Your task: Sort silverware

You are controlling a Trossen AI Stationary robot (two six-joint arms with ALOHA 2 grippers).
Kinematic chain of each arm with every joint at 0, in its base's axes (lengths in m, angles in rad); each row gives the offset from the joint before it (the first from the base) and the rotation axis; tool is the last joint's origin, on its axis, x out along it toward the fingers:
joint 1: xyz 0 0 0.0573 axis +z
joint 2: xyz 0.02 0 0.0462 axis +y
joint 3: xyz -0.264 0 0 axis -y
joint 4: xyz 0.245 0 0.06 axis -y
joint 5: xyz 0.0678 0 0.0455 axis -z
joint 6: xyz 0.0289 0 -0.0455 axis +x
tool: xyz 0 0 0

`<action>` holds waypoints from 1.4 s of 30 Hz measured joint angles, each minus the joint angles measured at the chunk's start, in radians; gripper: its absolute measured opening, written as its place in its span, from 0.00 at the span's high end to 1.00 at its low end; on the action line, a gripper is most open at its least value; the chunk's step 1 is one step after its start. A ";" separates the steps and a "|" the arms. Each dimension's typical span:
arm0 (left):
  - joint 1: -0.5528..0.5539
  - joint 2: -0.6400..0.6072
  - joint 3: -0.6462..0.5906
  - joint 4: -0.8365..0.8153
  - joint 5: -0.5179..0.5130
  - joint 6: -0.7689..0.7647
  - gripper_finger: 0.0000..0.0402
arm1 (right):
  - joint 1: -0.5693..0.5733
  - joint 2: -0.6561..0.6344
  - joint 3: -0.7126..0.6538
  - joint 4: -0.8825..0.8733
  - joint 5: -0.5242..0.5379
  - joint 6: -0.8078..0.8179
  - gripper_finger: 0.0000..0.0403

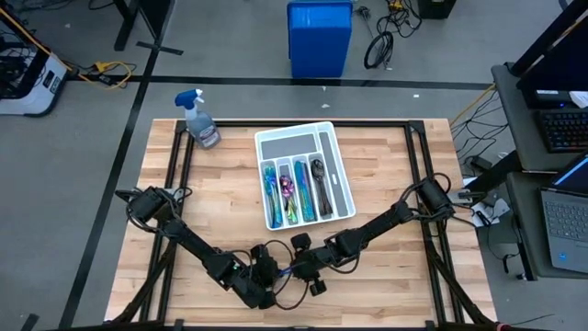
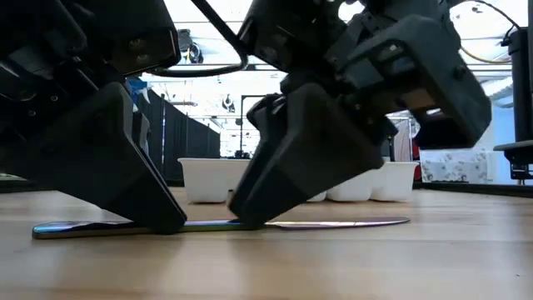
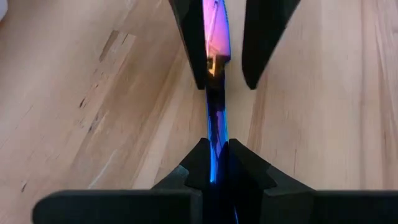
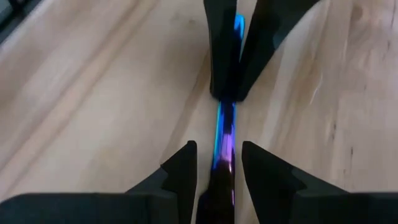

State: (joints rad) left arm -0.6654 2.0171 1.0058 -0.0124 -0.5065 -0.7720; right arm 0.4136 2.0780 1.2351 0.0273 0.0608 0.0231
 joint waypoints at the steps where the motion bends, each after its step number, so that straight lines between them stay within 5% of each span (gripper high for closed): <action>1: 0.000 0.000 0.000 -0.001 -0.001 0.002 0.93 | -0.001 0.007 0.000 0.005 0.000 0.002 0.72; 9: 0.001 0.000 0.001 -0.001 -0.010 0.001 0.93 | -0.005 0.037 0.002 0.027 -0.004 0.038 0.73; 23: 0.001 0.003 0.043 -0.018 -0.026 0.080 0.93 | -0.016 0.039 0.003 0.015 -0.015 0.097 0.96; 35: 0.001 0.004 0.046 -0.022 -0.027 0.074 0.93 | -0.015 0.031 0.000 0.011 -0.006 0.074 0.72; 42: 0.001 -0.004 0.046 -0.024 -0.027 0.076 0.93 | -0.016 0.031 0.000 0.011 -0.007 0.073 0.71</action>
State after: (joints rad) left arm -0.6647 2.0128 1.0519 -0.0364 -0.5335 -0.6964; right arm 0.3977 2.1090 1.2350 0.0380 0.0536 0.0963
